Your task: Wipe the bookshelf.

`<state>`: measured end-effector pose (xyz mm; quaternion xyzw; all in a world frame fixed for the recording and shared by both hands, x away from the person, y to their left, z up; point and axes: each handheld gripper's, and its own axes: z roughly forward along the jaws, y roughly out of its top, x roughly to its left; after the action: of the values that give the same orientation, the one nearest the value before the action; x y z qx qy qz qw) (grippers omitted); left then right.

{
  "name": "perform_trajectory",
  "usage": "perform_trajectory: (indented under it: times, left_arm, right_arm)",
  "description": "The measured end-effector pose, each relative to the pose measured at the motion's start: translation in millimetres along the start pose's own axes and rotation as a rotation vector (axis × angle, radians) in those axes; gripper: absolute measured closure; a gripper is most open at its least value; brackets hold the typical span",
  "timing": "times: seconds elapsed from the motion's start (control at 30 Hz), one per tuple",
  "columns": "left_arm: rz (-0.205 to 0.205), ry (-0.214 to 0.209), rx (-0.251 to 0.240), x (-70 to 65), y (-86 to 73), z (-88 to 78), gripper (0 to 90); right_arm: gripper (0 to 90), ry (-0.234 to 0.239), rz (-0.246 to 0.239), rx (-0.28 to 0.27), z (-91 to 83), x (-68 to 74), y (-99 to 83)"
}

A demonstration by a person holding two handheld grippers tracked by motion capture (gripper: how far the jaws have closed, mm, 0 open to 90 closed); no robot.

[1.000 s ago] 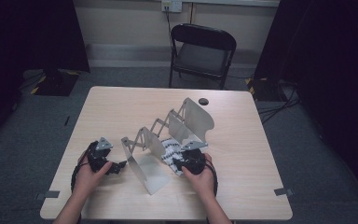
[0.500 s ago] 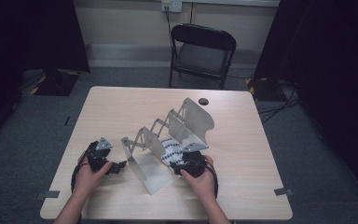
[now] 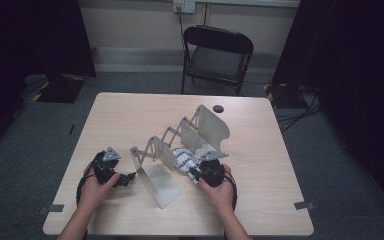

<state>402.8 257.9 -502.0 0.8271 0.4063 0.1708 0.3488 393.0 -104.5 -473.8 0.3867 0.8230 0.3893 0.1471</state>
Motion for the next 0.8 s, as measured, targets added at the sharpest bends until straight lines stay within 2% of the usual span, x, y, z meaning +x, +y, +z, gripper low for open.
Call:
perform_trajectory:
  times: [0.1,0.27,0.3,0.33,0.47,0.5,0.53,0.7,0.73,0.8]
  left_arm:
    - [0.003,0.001,0.001,0.2,0.0,-0.1,0.2]
    - [0.003,0.001,0.000,0.2,0.0,-0.1,0.2]
    - [0.003,0.001,0.000,0.2,0.0,-0.1,0.2]
    - [0.003,0.001,0.001,0.2,0.1,-0.1,0.2]
    - [0.004,0.001,0.001,0.2,0.1,-0.1,0.2]
    - [0.004,0.001,0.001,0.2,0.1,-0.1,0.2]
    - [0.000,0.000,0.000,0.0,0.0,0.0,0.2]
    - [0.000,-0.001,-0.001,0.0,0.0,0.1,0.2]
    - [0.000,0.000,0.000,0.0,0.0,0.0,0.2]
    - [0.003,0.001,0.000,0.2,0.0,0.0,0.2]
  right_arm:
    - [75.6,-0.008,-0.022,-0.035,-11.6,-0.1,10.8]
    - [75.6,-0.007,-0.031,-0.110,-31.9,0.5,31.6]
    - [75.6,-0.007,-0.031,-0.110,-31.9,0.5,31.6]
    - [75.6,-0.009,-0.023,-0.153,-41.0,0.4,40.8]
    - [75.6,-0.022,-0.034,-0.213,-52.7,1.2,58.9]
    - [75.6,-0.022,-0.034,-0.213,-52.7,1.2,58.9]
    - [75.5,-0.030,-0.047,-0.230,-55.3,2.0,68.8]
    - [75.6,-0.032,-0.060,-0.220,-49.6,4.2,75.2]
    - [75.6,-0.042,-0.058,-0.195,-39.9,3.7,71.1]
    - [75.5,-0.047,-0.046,-0.176,-31.7,1.8,65.0]
